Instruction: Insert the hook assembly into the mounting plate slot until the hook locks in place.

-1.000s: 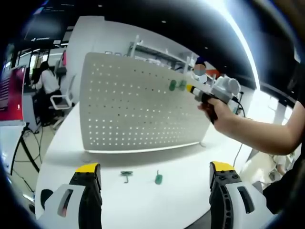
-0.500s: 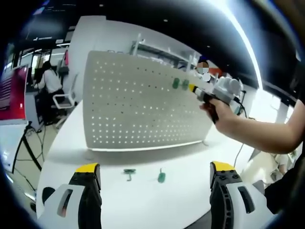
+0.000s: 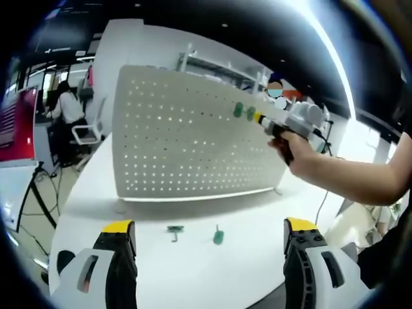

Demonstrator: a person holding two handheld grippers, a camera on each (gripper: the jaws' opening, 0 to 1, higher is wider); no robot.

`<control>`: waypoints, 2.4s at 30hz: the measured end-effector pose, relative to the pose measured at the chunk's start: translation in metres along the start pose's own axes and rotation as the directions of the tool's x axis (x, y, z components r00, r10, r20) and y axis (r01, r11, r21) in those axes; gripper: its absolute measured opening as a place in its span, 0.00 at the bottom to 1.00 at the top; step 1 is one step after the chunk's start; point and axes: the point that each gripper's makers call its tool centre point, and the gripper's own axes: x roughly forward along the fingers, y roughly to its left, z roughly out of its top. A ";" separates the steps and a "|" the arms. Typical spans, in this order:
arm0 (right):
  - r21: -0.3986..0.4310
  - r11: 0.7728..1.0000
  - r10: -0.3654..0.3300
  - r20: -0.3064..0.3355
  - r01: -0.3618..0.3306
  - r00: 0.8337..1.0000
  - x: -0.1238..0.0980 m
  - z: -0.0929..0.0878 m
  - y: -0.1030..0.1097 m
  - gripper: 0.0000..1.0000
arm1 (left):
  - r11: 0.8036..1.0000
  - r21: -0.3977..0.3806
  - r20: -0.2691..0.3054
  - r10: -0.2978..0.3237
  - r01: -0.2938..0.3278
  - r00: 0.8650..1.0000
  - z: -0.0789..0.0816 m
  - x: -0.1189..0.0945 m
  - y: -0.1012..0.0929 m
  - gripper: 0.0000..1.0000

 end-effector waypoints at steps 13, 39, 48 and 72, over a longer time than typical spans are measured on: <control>0.151 0.987 0.061 0.011 -0.062 0.998 -0.032 0.020 -0.008 0.09 | 1.000 -0.024 -0.004 -0.016 0.016 1.000 -0.002 -0.003 -0.004 0.97; 0.208 0.973 0.128 -0.133 -0.099 0.983 -0.131 -0.023 0.000 0.21 | 1.000 -0.010 -0.033 0.000 -0.001 0.999 -0.011 -0.018 -0.007 0.96; 0.171 0.967 0.227 -0.262 -0.187 0.938 -0.162 -0.051 0.011 0.22 | 1.000 -0.019 -0.044 0.013 -0.014 0.999 -0.017 -0.024 -0.001 0.95; 0.229 0.903 0.430 -0.483 -0.364 0.763 -0.267 -0.132 0.042 0.25 | 0.999 -0.031 -0.112 0.014 -0.018 0.994 -0.048 -0.029 -0.004 0.94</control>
